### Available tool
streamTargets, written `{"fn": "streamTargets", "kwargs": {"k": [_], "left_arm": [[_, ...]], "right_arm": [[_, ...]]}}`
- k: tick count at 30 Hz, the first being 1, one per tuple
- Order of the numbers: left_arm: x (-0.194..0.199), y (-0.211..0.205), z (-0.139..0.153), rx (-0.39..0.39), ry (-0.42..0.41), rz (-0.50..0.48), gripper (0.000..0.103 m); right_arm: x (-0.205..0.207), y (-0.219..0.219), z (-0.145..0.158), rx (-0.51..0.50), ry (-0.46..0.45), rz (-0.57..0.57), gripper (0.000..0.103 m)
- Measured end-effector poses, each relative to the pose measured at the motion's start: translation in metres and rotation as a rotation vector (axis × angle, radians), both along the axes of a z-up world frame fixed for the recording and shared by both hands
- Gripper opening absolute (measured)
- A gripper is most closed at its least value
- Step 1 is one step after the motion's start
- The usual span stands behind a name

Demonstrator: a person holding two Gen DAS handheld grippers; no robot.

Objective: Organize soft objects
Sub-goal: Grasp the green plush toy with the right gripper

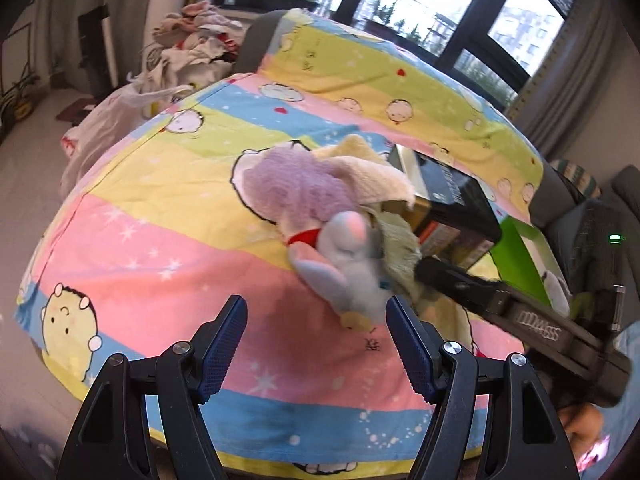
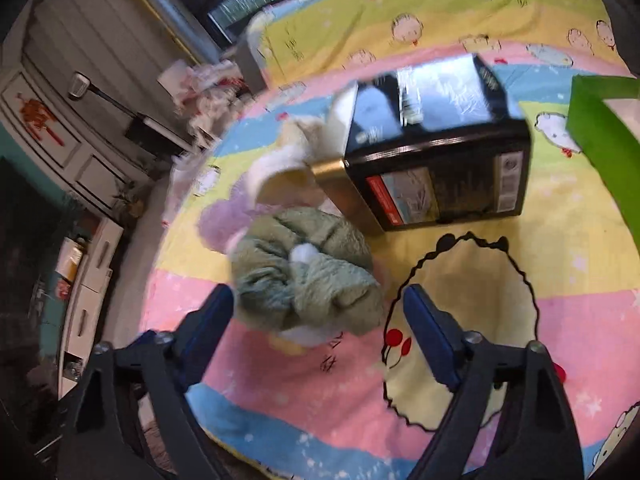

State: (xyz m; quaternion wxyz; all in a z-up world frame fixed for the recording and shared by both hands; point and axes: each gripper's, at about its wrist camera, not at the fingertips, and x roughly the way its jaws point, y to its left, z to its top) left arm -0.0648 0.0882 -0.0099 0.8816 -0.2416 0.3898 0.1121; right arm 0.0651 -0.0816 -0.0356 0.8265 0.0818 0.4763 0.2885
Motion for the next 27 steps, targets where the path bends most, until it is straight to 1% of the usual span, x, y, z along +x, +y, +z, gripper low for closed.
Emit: {"fn": "streamTargets", "kwargs": {"k": [2, 3, 5, 6, 7, 8, 13, 15, 16, 17, 19, 21, 22, 23, 24, 25, 26, 27], "left_arm": [[0.000, 0.003, -0.001, -0.008, 0.004, 0.005, 0.073], [0.001, 0.004, -0.002, -0.009, 0.007, 0.004, 0.073], [0.001, 0.005, -0.003, -0.012, 0.011, 0.000, 0.073], [0.001, 0.005, -0.003, -0.017, 0.009, 0.000, 0.072], [0.001, 0.005, -0.003, -0.024, 0.004, 0.000, 0.072], [0.002, 0.006, -0.003, -0.028, 0.002, -0.005, 0.073], [0.008, -0.001, -0.004, -0.029, 0.012, -0.032, 0.072], [0.011, -0.007, -0.005, -0.034, 0.014, -0.046, 0.072], [0.013, -0.010, -0.006, -0.039, 0.017, -0.060, 0.072], [0.015, -0.014, -0.007, -0.043, 0.019, -0.079, 0.072], [0.017, -0.021, -0.008, -0.052, 0.020, -0.104, 0.072], [0.020, -0.029, -0.009, -0.050, 0.020, -0.123, 0.072], [0.022, -0.034, -0.010, -0.048, 0.018, -0.133, 0.072], [0.024, -0.039, -0.010, -0.052, 0.014, -0.148, 0.072], [0.027, -0.044, -0.012, -0.059, 0.011, -0.166, 0.072], [0.029, -0.049, -0.013, -0.064, 0.008, -0.180, 0.072], [0.032, -0.055, -0.014, -0.065, 0.008, -0.198, 0.072], [0.034, -0.061, -0.016, -0.063, 0.013, -0.214, 0.072]], "right_arm": [[0.006, 0.004, -0.012, -0.009, 0.027, -0.003, 0.049], [0.008, 0.003, -0.016, -0.002, 0.041, -0.001, 0.042], [0.008, -0.003, -0.020, 0.066, 0.061, 0.017, 0.027], [0.007, -0.007, -0.020, 0.080, 0.066, 0.020, 0.025], [0.006, -0.011, -0.016, 0.079, 0.063, 0.010, 0.017], [0.004, -0.016, -0.012, 0.086, 0.055, -0.002, 0.012], [-0.013, -0.045, 0.022, 0.149, -0.029, -0.011, 0.011], [-0.021, -0.056, 0.033, 0.133, -0.063, -0.009, 0.012], [-0.026, -0.061, 0.036, 0.099, -0.084, -0.015, 0.012], [-0.029, -0.065, 0.037, 0.037, -0.107, -0.027, 0.012], [-0.034, -0.071, 0.032, -0.056, -0.118, -0.036, 0.013], [-0.033, -0.080, 0.019, -0.092, -0.082, -0.028, 0.015], [-0.030, -0.086, 0.009, -0.111, -0.047, -0.034, 0.016], [-0.027, -0.091, 0.004, -0.127, -0.027, -0.046, 0.019], [-0.024, -0.095, -0.004, -0.170, 0.003, -0.069, 0.022], [-0.021, -0.095, -0.009, -0.195, 0.021, -0.092, 0.034], [-0.019, -0.101, -0.012, -0.195, 0.035, -0.123, 0.051], [-0.018, -0.105, -0.012, -0.173, 0.039, -0.134, 0.061]]}}
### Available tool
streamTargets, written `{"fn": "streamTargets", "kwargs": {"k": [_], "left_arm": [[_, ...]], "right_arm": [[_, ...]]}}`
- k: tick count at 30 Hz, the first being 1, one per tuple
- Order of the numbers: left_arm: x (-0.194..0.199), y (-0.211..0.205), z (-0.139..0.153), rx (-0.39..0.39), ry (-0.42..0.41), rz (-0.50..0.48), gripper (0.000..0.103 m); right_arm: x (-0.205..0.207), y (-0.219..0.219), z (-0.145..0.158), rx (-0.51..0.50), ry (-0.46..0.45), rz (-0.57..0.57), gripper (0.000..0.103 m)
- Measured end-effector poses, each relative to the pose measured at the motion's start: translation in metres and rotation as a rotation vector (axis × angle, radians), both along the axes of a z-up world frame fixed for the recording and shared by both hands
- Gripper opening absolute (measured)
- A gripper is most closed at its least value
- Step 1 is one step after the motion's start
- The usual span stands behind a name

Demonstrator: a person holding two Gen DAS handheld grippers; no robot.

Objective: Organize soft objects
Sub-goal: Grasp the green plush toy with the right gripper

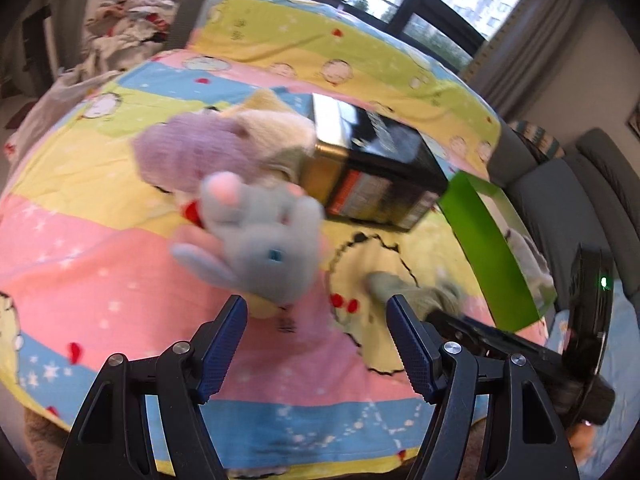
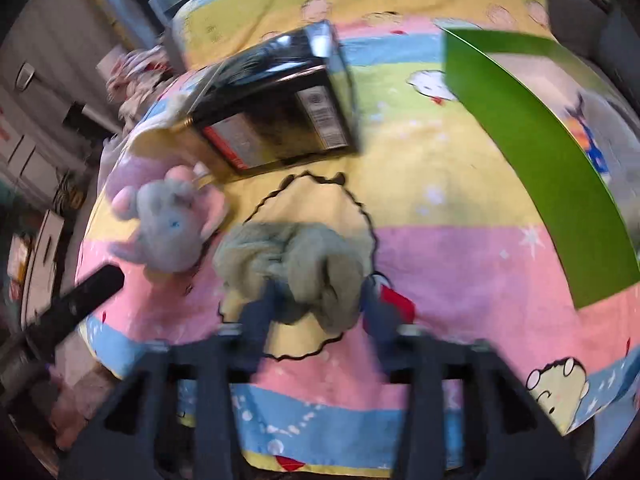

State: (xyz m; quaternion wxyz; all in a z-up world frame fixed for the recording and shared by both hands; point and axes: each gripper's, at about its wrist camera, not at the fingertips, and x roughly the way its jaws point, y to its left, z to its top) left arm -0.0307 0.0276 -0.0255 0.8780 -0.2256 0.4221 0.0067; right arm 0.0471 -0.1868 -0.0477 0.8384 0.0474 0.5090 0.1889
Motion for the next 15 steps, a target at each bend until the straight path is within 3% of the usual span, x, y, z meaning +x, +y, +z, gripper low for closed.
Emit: {"fn": "streamTargets", "kwargs": {"k": [1, 4, 7, 15], "left_arm": [[0.002, -0.006, -0.001, 0.005, 0.003, -0.014, 0.072], [0.008, -0.024, -0.007, 0.015, 0.006, -0.063, 0.072], [0.016, -0.037, -0.016, 0.008, 0.025, -0.099, 0.072], [0.033, -0.062, -0.043, 0.000, 0.114, -0.172, 0.073]], "right_arm": [[0.001, -0.005, 0.001, 0.029, -0.001, -0.007, 0.075], [0.005, -0.021, 0.009, 0.102, -0.026, -0.046, 0.081], [0.011, -0.026, 0.007, 0.161, -0.005, -0.074, 0.082], [0.021, -0.010, -0.021, 0.288, 0.128, -0.010, 0.082]]}}
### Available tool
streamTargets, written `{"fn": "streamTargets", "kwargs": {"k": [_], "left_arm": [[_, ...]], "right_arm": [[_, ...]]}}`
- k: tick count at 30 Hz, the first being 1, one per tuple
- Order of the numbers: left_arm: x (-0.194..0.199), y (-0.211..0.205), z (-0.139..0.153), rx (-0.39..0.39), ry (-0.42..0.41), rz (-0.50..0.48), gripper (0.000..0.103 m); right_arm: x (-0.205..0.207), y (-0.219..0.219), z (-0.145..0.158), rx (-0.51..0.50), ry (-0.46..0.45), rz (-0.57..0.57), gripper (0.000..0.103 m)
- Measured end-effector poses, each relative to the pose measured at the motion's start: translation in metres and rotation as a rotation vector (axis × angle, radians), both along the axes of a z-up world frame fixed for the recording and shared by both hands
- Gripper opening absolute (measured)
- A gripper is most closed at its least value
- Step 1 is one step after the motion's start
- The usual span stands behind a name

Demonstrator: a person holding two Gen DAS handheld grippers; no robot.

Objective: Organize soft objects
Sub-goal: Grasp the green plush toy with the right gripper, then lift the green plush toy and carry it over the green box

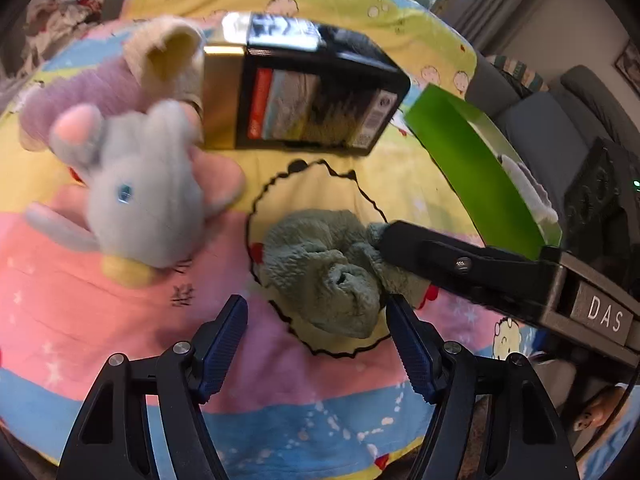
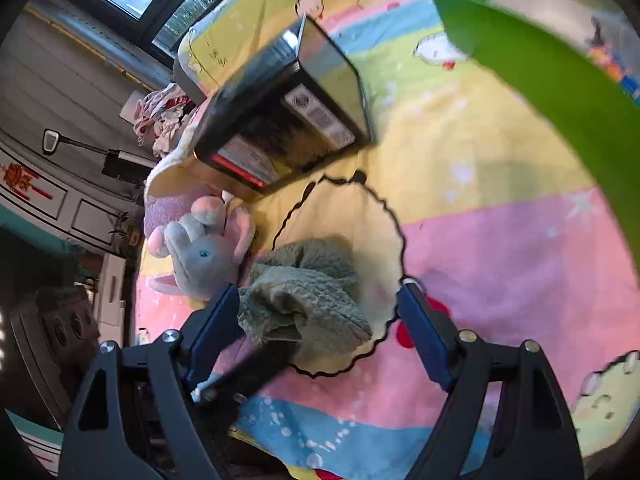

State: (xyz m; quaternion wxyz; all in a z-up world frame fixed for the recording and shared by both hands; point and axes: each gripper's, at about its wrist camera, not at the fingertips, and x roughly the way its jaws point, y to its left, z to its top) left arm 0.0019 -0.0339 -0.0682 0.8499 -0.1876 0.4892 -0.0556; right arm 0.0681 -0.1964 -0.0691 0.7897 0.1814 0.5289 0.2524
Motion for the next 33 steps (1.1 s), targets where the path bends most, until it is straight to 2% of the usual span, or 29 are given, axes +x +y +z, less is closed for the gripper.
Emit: {"fn": "streamTargets", "kwargs": {"k": [1, 3, 5, 7, 10, 14, 18, 21, 27, 33], "left_arm": [[0.002, -0.001, -0.002, 0.005, 0.002, 0.003, 0.072], [0.005, -0.002, -0.004, 0.029, -0.001, 0.011, 0.073], [0.007, -0.004, -0.006, 0.045, -0.010, 0.013, 0.072], [0.009, -0.004, -0.006, 0.060, -0.018, 0.014, 0.063], [0.011, -0.004, -0.009, 0.104, -0.026, 0.025, 0.054], [0.012, -0.009, -0.010, 0.149, -0.036, 0.041, 0.043], [0.013, -0.009, -0.006, 0.150, -0.034, 0.054, 0.033], [0.012, -0.012, 0.003, 0.149, -0.068, 0.059, 0.030], [0.008, -0.021, 0.032, 0.174, -0.158, 0.052, 0.029], [0.013, -0.038, 0.076, 0.218, -0.275, 0.025, 0.029]], "right_arm": [[0.001, 0.001, -0.004, 0.012, 0.015, 0.004, 0.081], [0.004, 0.004, -0.012, 0.019, 0.039, 0.005, 0.073], [0.005, 0.005, -0.013, 0.017, 0.025, -0.006, 0.060], [0.007, 0.006, -0.015, 0.031, 0.027, -0.016, 0.050], [0.007, 0.008, -0.018, 0.000, 0.000, -0.031, 0.036], [0.008, 0.009, -0.016, -0.006, -0.019, -0.010, 0.026], [0.006, 0.009, -0.016, 0.011, -0.027, 0.018, 0.021], [0.001, 0.009, -0.008, 0.015, -0.065, 0.033, 0.020], [-0.005, 0.000, 0.017, 0.065, -0.144, 0.031, 0.020], [-0.004, -0.020, 0.059, 0.127, -0.242, -0.009, 0.020]]}}
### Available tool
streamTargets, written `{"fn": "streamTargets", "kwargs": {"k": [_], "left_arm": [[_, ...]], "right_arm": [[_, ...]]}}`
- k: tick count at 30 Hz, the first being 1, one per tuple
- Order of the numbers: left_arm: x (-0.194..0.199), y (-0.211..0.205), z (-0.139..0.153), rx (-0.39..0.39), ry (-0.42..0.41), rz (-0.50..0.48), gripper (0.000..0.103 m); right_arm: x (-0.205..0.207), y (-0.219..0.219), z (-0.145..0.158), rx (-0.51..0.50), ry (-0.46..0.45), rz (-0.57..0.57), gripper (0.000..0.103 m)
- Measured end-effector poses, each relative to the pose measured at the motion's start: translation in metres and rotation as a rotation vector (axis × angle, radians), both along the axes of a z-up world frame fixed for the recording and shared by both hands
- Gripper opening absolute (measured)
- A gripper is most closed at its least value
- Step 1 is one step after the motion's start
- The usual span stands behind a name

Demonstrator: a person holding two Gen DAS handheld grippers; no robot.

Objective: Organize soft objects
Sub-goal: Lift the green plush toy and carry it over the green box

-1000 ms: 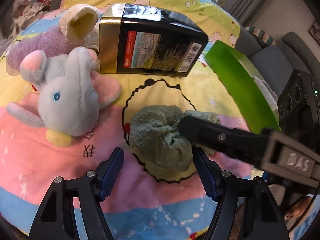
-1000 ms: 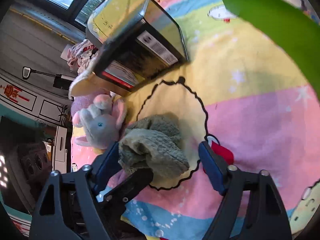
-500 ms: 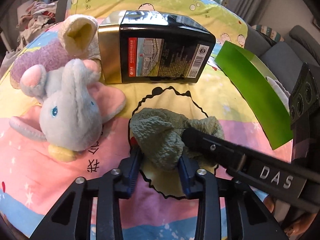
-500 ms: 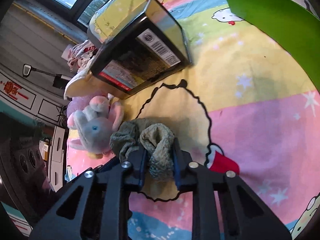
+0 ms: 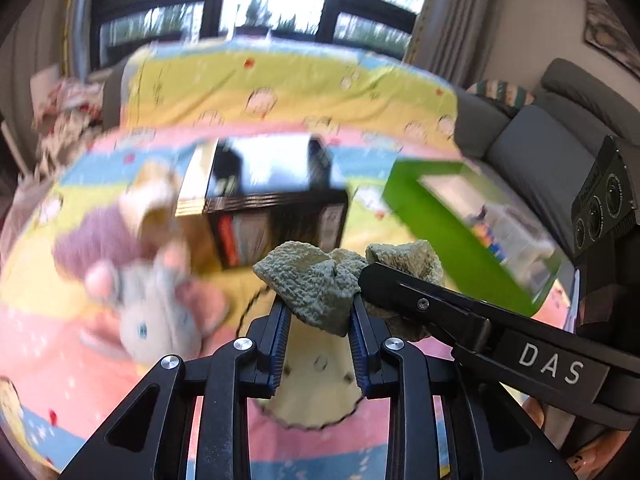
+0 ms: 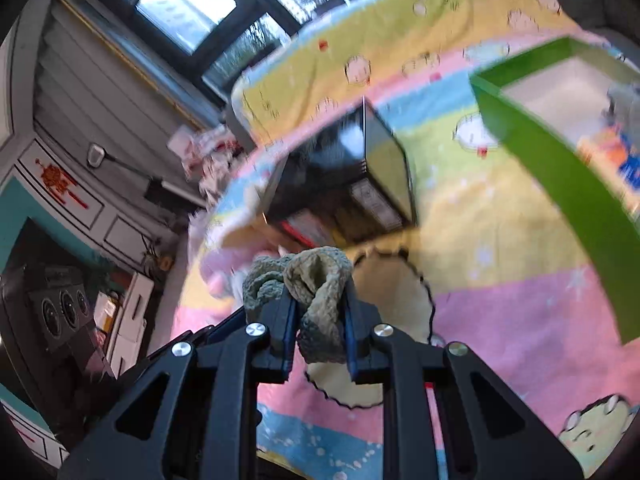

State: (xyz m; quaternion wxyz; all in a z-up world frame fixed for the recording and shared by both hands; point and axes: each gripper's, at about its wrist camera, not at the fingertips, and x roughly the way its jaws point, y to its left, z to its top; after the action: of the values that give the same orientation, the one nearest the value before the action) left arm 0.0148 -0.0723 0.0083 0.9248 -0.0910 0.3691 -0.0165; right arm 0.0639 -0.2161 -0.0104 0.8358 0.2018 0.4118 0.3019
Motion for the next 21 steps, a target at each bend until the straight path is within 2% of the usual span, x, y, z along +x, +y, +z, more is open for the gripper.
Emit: {"fn": "streamTargets", "kwargs": {"k": [7, 13, 19, 21], "left_arm": [[0.021, -0.032, 0.048, 0.046, -0.098, -0.065, 0.029], [0.044, -0.063, 0.074, 0.090, -0.170, -0.112, 0.029], [0.069, -0.097, 0.080, 0.131, -0.192, -0.154, 0.029], [0.079, -0.108, 0.075, 0.139, -0.185, -0.168, 0.029]], "right_arm": [[0.007, -0.033, 0.045, 0.038, -0.106, -0.066, 0.020], [0.021, -0.062, 0.074, 0.042, -0.179, -0.134, 0.020], [0.033, -0.090, 0.083, -0.004, -0.227, -0.247, 0.020], [0.039, -0.104, 0.078, 0.016, -0.224, -0.264, 0.020]]}}
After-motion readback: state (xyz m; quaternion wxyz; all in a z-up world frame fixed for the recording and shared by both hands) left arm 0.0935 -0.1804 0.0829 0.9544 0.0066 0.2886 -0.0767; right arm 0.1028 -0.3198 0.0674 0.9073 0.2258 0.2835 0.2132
